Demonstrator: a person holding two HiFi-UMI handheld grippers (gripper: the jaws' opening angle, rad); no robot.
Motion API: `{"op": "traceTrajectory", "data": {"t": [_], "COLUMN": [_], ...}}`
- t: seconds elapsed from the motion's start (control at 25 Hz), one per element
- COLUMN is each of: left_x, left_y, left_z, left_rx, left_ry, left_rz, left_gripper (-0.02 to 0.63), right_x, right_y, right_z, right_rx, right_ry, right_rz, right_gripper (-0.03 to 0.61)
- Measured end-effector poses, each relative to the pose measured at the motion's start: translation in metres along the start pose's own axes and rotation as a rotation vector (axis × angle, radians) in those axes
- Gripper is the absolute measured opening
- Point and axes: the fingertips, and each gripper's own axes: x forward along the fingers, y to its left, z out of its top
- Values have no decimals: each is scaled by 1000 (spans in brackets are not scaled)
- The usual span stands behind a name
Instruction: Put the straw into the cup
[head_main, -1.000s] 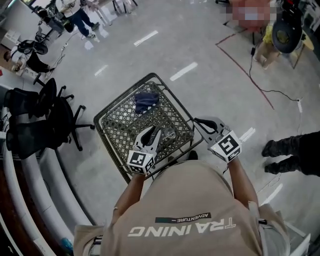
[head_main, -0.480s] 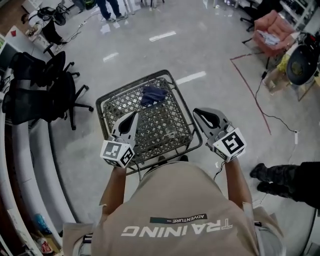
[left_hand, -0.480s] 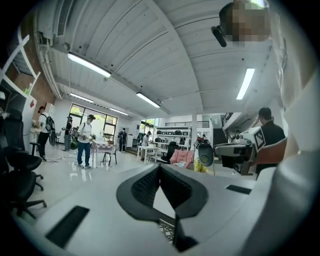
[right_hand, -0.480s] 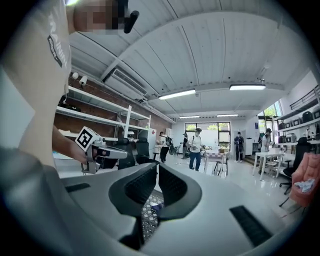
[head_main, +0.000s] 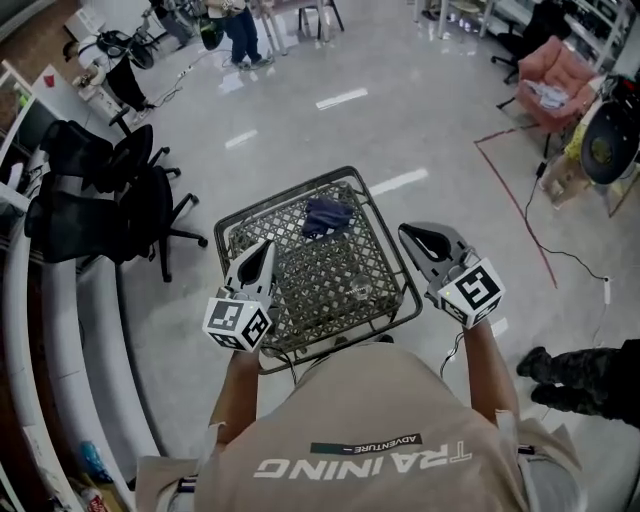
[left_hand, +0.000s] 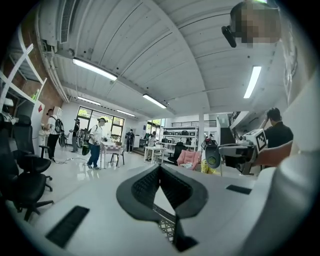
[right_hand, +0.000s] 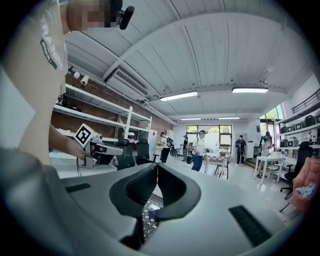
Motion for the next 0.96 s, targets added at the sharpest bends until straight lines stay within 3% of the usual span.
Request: {"op": "traceTrajectory", "data": {"t": [0.2,0.4,0.56,0.96], "left_x": [13,10,13,17], "left_y": [-10,-12,-14,-13], "left_z": [-9,1,-3,-14], "left_rx": [-22,-1,-30,-31], "left_ry": [-2,15,14,21], "left_rz": [-39,-66,-68,-105], "left_gripper": [17,17,17,17], "right_x": [-5,-7,-13,-2], "right_y": [-12,-6,-9,6], "right_z": [-12,-22,-28,-47], "right_rx": [14,-41,30,28], "right_ry": [-11,31,23,40], "right_rz": [-8,-8,-44,-36], "right_gripper": [20,18,18,18]}}
